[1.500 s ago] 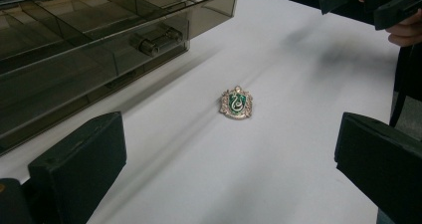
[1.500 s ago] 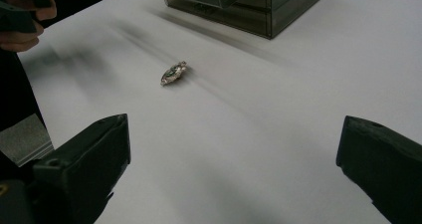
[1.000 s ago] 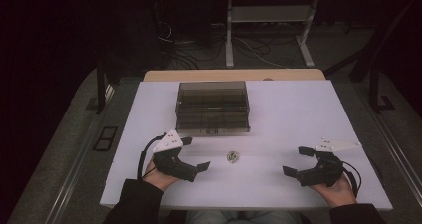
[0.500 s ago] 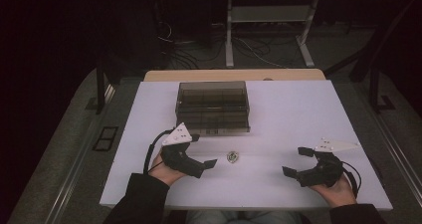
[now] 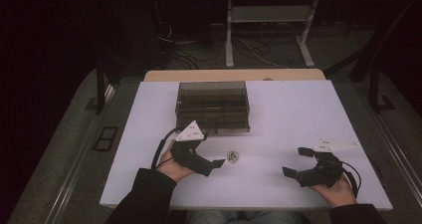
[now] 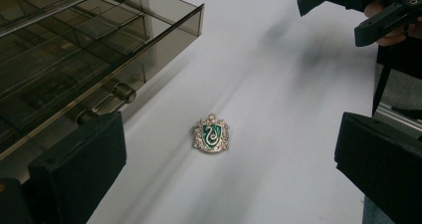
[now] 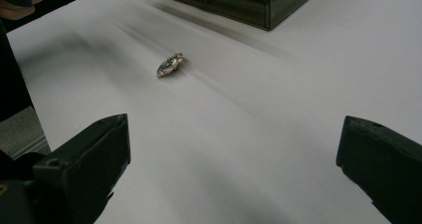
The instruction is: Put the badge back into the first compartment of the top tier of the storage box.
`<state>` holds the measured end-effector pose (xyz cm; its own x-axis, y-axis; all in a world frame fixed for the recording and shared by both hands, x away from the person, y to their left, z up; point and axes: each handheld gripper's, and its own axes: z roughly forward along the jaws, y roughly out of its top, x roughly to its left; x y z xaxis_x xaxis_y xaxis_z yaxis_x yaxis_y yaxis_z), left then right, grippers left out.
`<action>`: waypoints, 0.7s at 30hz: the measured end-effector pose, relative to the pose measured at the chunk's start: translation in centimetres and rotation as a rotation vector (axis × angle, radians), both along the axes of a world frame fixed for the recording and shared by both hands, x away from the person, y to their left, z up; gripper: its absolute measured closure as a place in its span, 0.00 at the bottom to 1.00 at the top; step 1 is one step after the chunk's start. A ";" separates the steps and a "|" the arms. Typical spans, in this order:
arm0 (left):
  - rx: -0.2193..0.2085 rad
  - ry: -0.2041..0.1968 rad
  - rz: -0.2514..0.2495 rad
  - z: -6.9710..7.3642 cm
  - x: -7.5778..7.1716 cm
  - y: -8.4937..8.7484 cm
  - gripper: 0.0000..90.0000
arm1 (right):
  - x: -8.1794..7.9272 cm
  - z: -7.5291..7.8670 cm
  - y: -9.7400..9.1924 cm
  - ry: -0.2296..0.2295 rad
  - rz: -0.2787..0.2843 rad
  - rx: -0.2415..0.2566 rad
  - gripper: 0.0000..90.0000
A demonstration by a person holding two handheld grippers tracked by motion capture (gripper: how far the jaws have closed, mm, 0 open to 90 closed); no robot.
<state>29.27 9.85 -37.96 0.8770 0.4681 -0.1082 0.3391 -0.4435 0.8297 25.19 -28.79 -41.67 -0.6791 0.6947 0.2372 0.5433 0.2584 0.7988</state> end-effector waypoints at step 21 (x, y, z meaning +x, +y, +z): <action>0.068 0.002 -0.044 -0.7 0.6 -3.0 0.00 | 0.1 -0.1 0.0 0.003 -0.003 -0.011 0.00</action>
<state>29.92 6.83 -38.69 0.8967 0.4354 -0.0793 0.3195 -0.5129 0.7968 25.25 -28.83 -41.77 -0.6764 0.6992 0.2313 0.5462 0.2657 0.7944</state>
